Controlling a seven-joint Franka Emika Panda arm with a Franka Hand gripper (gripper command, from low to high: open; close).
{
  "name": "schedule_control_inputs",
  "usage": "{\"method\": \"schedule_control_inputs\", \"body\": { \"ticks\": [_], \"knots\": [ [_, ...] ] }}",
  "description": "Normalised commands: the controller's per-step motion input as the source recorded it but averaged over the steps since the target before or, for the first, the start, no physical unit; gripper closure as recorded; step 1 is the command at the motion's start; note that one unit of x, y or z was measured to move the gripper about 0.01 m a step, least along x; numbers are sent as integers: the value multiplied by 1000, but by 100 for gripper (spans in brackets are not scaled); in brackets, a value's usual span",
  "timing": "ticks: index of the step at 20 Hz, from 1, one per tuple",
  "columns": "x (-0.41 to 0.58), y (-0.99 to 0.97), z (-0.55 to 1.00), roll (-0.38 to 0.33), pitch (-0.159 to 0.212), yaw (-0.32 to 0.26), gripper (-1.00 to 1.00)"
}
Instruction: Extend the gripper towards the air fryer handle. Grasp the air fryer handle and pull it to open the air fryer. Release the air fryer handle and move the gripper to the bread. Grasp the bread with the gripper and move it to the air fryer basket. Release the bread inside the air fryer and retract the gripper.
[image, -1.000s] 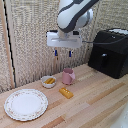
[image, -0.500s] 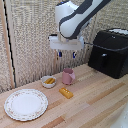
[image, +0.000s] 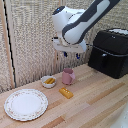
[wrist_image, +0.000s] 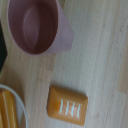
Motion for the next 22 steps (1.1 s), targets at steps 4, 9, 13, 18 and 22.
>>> {"method": "schedule_control_inputs", "body": {
  "ticks": [4, 9, 13, 18, 22],
  "knots": [
    [-248, -63, 0, -375, -193, 0, -100],
    [-48, -262, -87, -334, -216, -17, -100],
    [-1, -381, -275, -166, -142, -8, -100],
    [-1, -408, -297, -94, -64, -14, -100],
    [-69, -489, -307, -79, -10, -5, -100]
  ]
}}
